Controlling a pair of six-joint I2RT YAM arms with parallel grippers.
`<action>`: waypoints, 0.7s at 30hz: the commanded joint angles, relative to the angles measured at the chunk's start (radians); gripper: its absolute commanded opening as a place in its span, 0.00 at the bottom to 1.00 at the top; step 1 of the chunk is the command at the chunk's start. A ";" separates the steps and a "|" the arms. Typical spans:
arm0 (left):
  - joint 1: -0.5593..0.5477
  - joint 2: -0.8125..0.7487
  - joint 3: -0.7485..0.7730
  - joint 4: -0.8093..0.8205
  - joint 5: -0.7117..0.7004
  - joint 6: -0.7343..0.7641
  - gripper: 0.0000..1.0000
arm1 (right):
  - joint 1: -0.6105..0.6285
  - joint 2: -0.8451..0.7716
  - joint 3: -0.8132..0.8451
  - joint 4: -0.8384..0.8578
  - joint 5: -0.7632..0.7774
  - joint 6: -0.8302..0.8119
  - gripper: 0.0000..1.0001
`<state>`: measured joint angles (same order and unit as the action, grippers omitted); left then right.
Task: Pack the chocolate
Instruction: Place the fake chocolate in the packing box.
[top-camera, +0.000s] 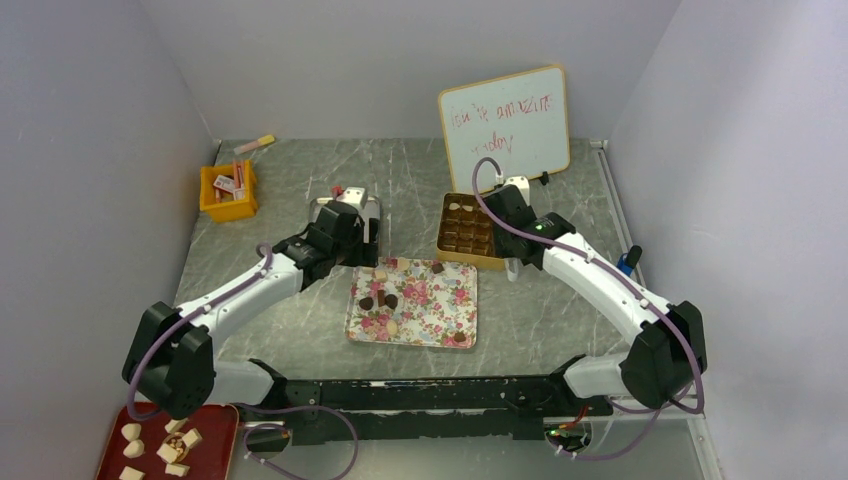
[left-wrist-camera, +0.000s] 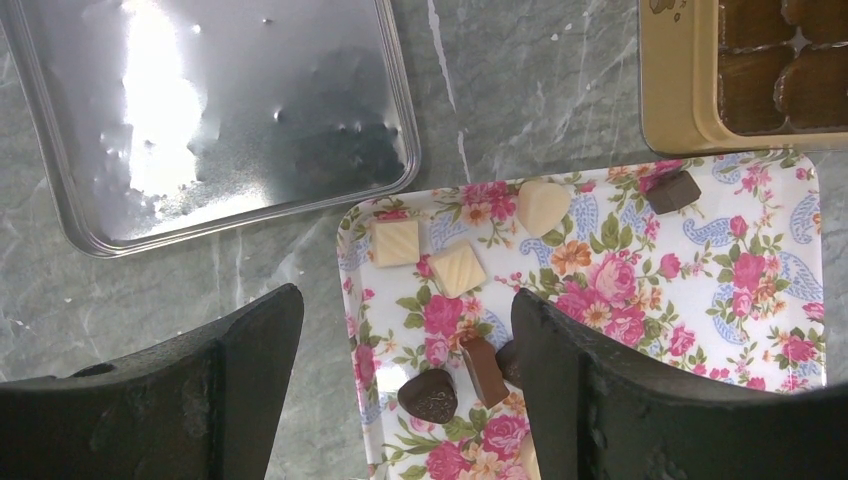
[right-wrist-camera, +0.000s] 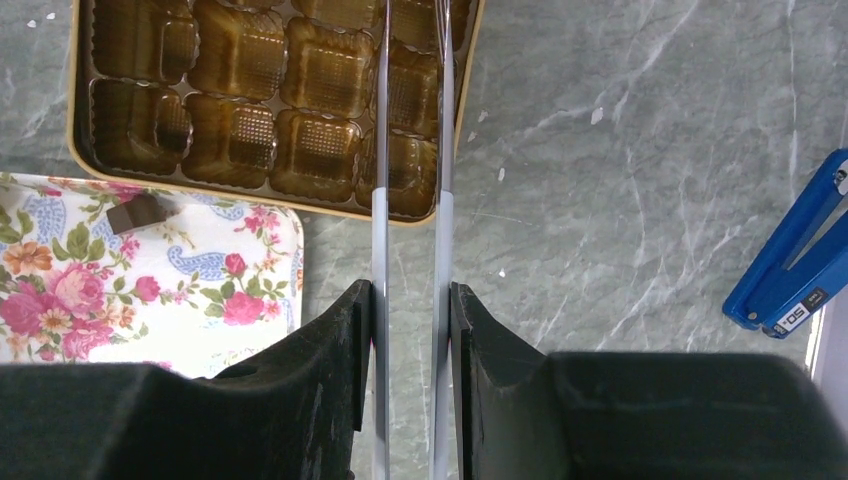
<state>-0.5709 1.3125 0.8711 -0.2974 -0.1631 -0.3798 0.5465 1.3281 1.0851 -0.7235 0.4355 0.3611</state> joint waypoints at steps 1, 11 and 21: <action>-0.004 -0.035 -0.001 0.010 -0.005 0.004 0.81 | -0.011 -0.014 0.020 0.046 0.009 -0.017 0.08; -0.004 -0.038 0.003 0.010 0.000 -0.009 0.81 | -0.040 -0.025 0.002 0.052 -0.011 -0.030 0.22; -0.005 -0.050 -0.001 0.003 0.000 -0.022 0.80 | -0.055 -0.032 -0.005 0.060 -0.031 -0.042 0.32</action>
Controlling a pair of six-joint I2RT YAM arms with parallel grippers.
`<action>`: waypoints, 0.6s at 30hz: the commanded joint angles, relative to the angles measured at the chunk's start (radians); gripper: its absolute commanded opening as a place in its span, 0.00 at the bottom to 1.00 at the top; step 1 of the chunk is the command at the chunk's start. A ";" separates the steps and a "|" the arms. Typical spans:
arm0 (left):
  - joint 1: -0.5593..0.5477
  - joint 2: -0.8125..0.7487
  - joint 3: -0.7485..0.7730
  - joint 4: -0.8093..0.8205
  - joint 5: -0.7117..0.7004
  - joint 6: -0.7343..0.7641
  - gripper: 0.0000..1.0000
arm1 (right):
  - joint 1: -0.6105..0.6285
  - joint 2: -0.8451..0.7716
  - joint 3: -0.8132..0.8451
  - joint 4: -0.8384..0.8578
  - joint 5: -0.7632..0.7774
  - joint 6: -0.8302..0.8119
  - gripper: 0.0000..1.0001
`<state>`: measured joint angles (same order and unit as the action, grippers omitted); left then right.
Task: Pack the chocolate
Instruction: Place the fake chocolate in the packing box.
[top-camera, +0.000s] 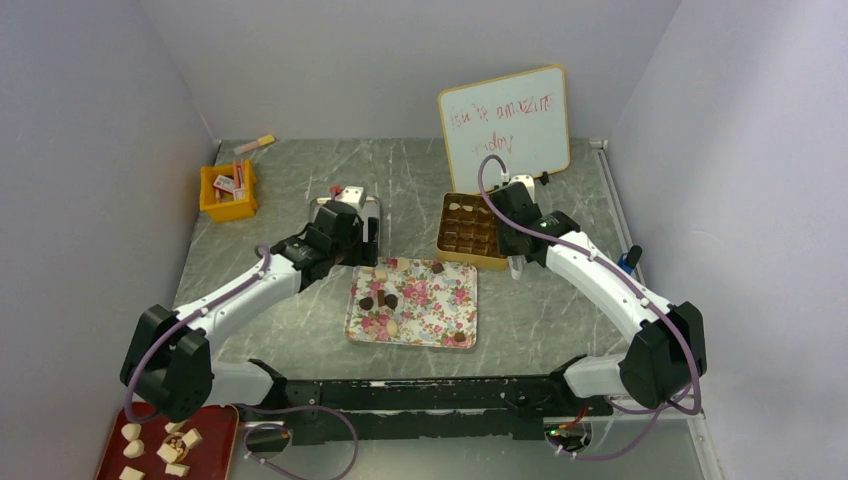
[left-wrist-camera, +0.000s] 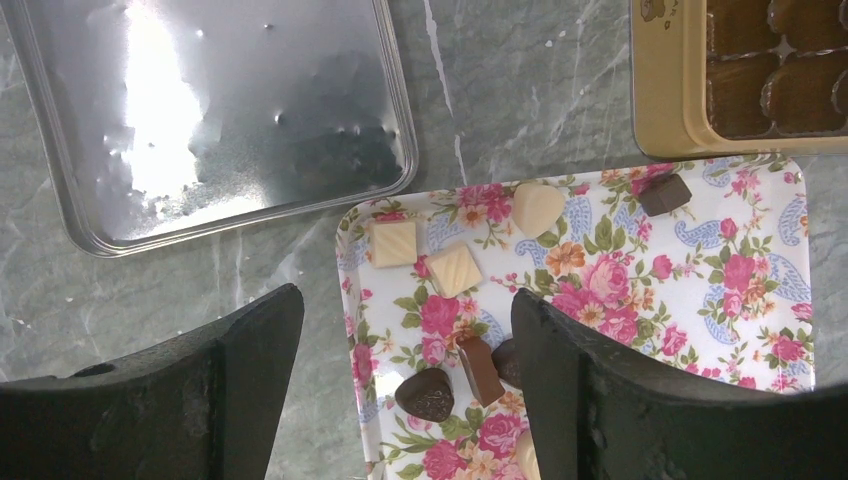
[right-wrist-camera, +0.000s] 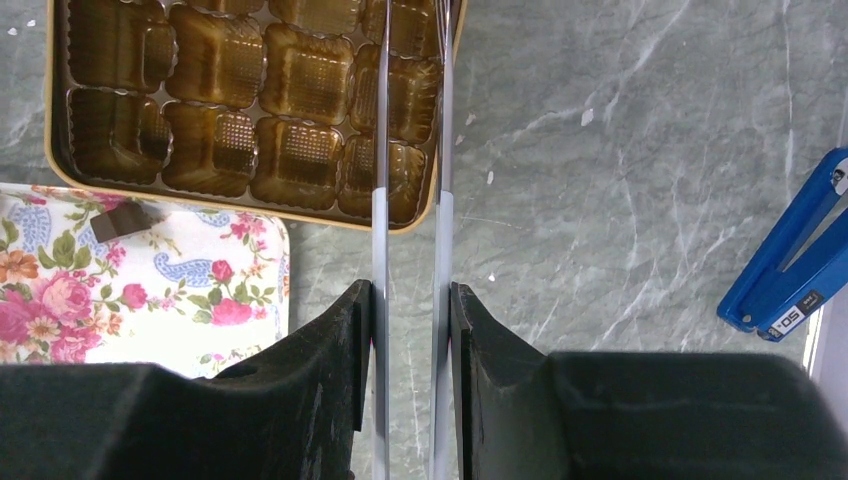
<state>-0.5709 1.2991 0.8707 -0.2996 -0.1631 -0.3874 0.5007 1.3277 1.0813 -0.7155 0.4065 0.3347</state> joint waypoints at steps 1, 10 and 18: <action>-0.005 -0.038 -0.001 0.004 0.000 -0.016 0.80 | -0.011 -0.033 -0.001 0.053 -0.004 -0.016 0.34; -0.006 -0.040 0.006 0.002 0.002 -0.021 0.80 | -0.022 -0.039 0.002 0.052 -0.014 -0.022 0.37; -0.006 -0.041 0.009 -0.003 0.000 -0.022 0.80 | -0.025 -0.061 0.008 0.051 -0.024 -0.030 0.23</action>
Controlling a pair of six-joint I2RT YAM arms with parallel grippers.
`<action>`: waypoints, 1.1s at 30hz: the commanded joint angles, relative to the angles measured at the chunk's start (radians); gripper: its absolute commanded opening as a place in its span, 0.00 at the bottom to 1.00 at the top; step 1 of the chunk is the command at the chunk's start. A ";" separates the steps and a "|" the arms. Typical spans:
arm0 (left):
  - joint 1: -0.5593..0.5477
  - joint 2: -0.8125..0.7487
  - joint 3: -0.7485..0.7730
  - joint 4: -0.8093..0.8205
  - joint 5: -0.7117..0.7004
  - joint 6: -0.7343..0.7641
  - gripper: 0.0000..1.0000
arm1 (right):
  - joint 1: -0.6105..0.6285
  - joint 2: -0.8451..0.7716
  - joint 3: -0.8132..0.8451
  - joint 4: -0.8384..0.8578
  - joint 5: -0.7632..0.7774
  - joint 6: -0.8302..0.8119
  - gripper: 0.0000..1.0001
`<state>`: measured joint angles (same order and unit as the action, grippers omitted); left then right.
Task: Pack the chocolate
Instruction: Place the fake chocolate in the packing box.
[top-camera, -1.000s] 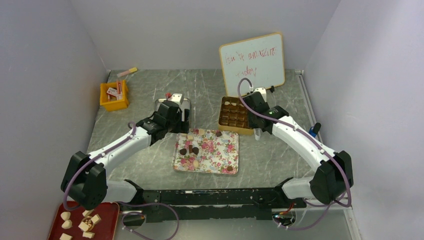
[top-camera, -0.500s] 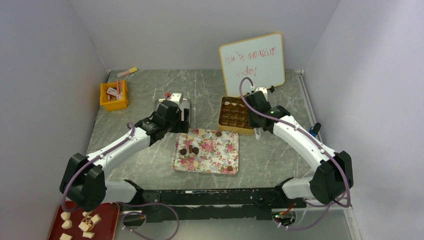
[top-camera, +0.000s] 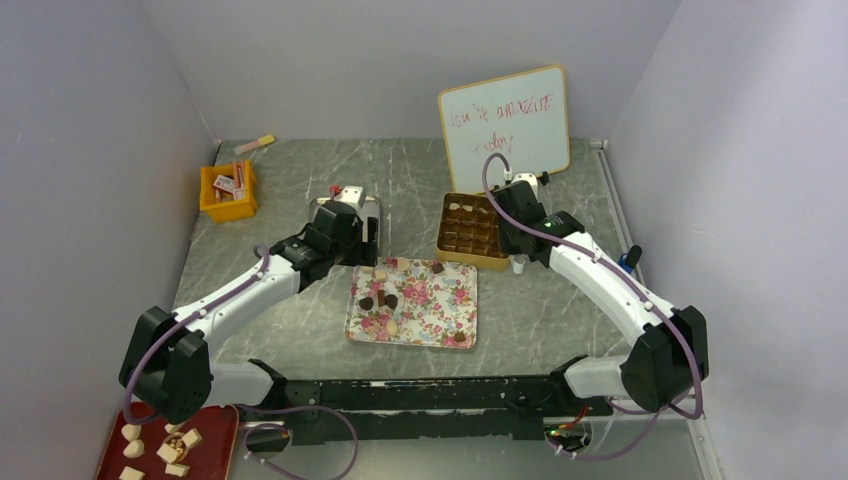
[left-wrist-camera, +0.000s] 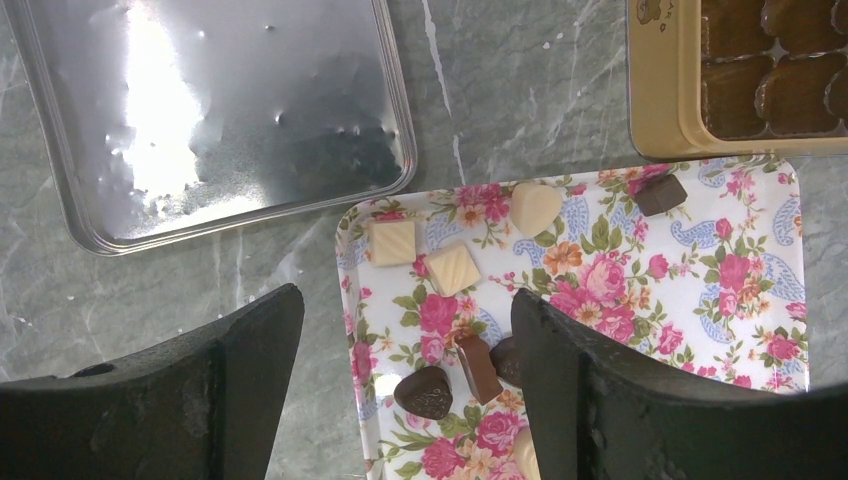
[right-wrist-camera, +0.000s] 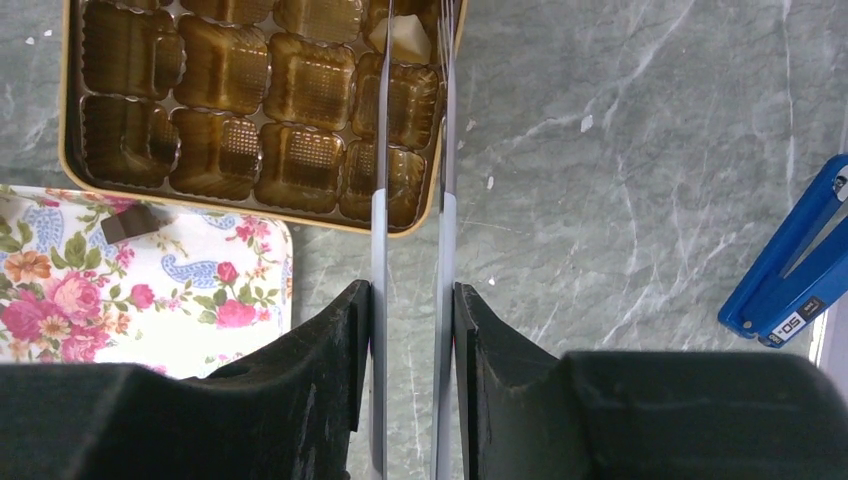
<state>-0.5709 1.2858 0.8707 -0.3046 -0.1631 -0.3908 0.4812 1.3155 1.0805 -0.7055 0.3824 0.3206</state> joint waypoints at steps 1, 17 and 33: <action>-0.005 -0.028 0.008 0.002 0.001 -0.019 0.80 | -0.006 -0.053 0.010 0.041 0.000 -0.019 0.20; -0.009 -0.033 -0.018 0.009 0.007 -0.038 0.80 | 0.083 -0.185 0.058 -0.027 -0.229 -0.058 0.15; -0.017 -0.082 -0.044 -0.027 -0.019 -0.045 0.80 | 0.533 -0.111 0.002 -0.026 -0.205 0.008 0.17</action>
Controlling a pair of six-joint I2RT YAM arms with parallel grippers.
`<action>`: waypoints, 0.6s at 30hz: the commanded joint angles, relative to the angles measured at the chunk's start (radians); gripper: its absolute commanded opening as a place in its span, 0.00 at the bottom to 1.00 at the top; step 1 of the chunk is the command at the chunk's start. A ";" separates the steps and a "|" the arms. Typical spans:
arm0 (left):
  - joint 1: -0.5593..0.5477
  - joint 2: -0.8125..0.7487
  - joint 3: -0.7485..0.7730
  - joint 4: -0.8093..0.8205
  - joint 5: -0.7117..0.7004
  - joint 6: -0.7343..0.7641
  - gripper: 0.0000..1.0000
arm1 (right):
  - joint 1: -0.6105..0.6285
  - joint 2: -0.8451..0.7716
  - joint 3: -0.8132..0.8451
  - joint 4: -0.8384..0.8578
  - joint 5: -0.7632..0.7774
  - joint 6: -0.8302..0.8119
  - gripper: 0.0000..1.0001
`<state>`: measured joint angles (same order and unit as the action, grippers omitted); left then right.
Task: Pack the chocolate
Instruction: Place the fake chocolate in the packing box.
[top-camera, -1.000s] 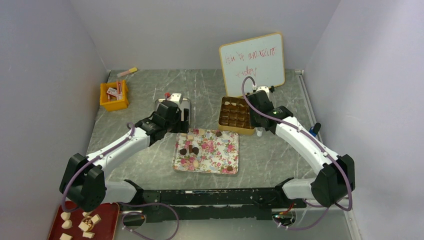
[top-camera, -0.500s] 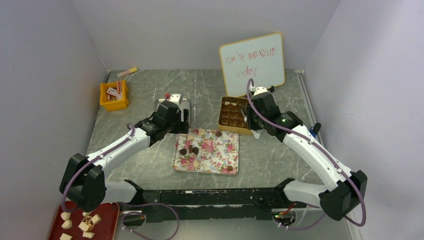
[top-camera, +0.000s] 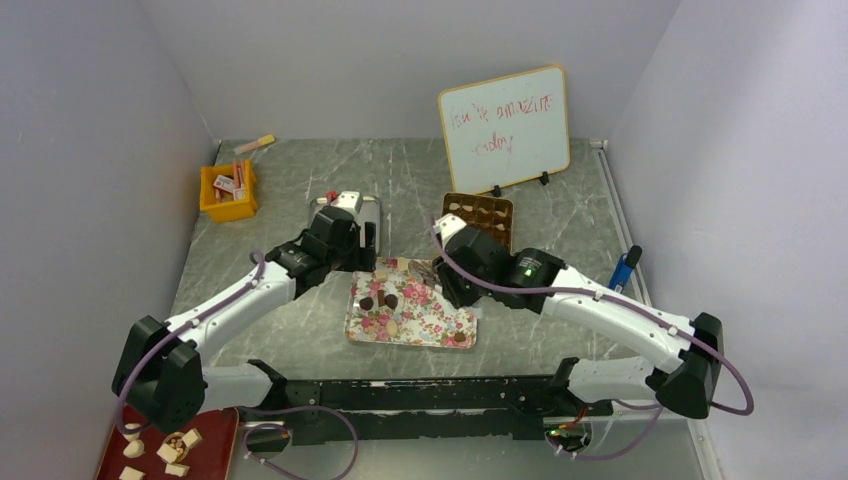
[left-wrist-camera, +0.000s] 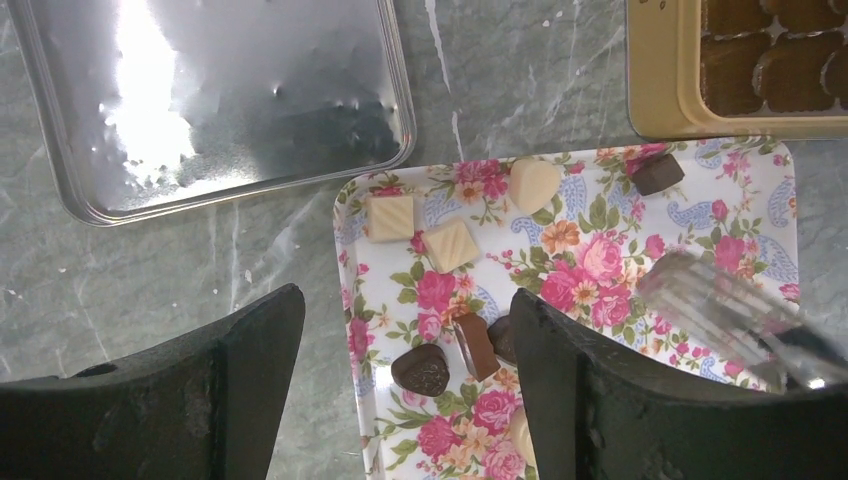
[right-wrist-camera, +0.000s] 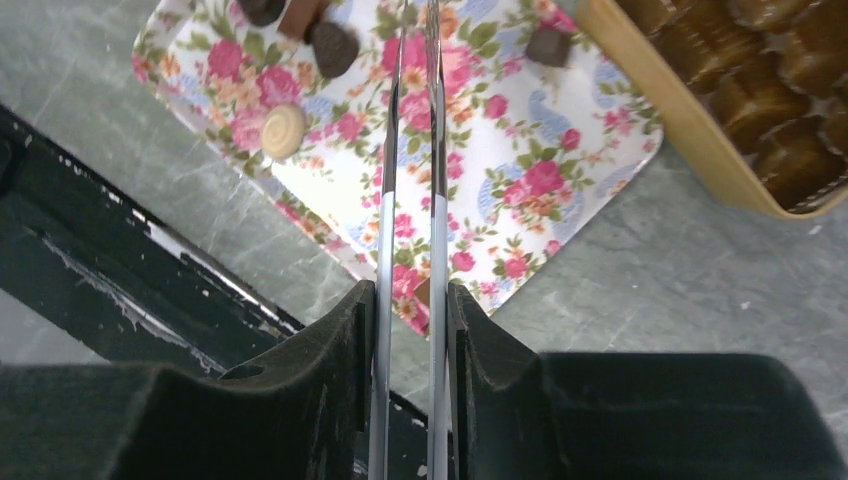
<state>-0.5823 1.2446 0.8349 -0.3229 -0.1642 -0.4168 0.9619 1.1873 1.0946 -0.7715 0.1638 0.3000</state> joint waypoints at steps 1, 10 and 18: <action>-0.005 -0.045 -0.007 -0.013 -0.020 -0.020 0.80 | 0.066 0.025 -0.015 0.046 0.016 0.032 0.17; -0.004 -0.068 0.001 -0.044 -0.041 -0.016 0.80 | 0.161 0.080 -0.043 0.077 0.026 0.053 0.22; -0.005 -0.062 -0.003 -0.041 -0.042 -0.012 0.80 | 0.216 0.115 -0.063 0.082 0.041 0.077 0.33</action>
<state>-0.5831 1.2049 0.8349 -0.3706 -0.1902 -0.4236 1.1561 1.2987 1.0348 -0.7319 0.1741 0.3492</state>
